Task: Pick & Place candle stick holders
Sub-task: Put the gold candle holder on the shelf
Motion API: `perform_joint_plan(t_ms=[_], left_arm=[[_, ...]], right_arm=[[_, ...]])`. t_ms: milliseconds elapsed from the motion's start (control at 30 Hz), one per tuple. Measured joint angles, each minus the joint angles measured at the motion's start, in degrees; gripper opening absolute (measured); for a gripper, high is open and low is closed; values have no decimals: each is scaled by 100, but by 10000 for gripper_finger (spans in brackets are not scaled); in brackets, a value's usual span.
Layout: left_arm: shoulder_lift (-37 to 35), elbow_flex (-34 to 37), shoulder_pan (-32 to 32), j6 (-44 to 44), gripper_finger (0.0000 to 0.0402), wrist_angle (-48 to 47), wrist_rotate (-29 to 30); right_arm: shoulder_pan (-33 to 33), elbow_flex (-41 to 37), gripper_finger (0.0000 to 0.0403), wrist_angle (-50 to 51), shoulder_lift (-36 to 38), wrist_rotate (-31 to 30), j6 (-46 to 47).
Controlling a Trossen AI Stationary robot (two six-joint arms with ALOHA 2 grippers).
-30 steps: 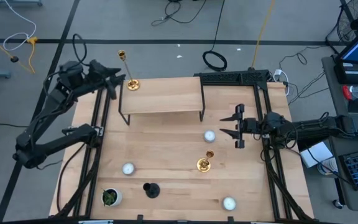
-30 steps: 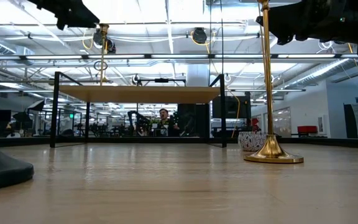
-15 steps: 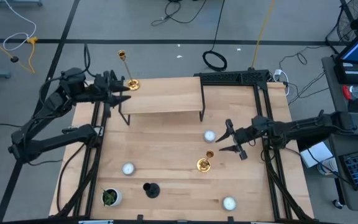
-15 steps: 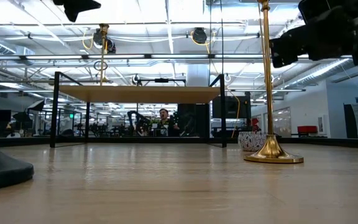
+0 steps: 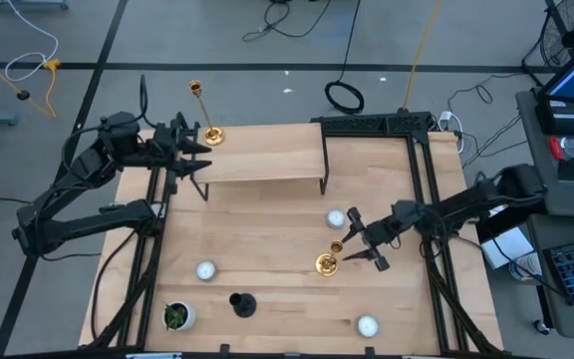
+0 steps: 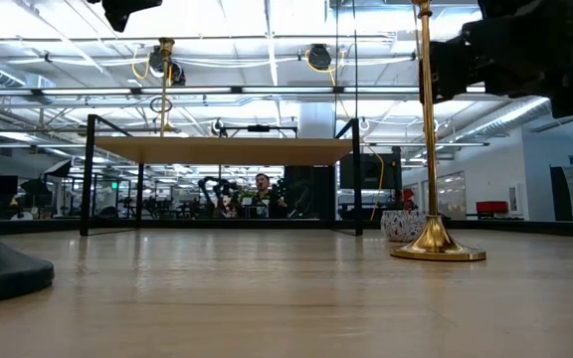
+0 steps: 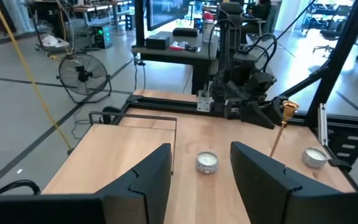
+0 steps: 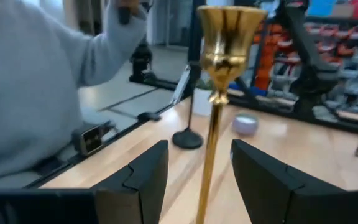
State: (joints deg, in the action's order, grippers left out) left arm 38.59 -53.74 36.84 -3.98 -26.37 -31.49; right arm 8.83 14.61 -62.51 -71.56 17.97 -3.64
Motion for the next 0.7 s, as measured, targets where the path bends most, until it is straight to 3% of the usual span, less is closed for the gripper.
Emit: perform_joint_plan(t_ms=[133,467,700], left_arm=[[0,0,2,0,172,2,79],[0,0,2,-20,172,2,116],[0,0,2,-24,172,-65,119]], right_arm=[[122,159,171,-264,-400,-714,342],[180,714,169,582,-792,-727,-44],[180,714,105,617,-755,-723,-150]])
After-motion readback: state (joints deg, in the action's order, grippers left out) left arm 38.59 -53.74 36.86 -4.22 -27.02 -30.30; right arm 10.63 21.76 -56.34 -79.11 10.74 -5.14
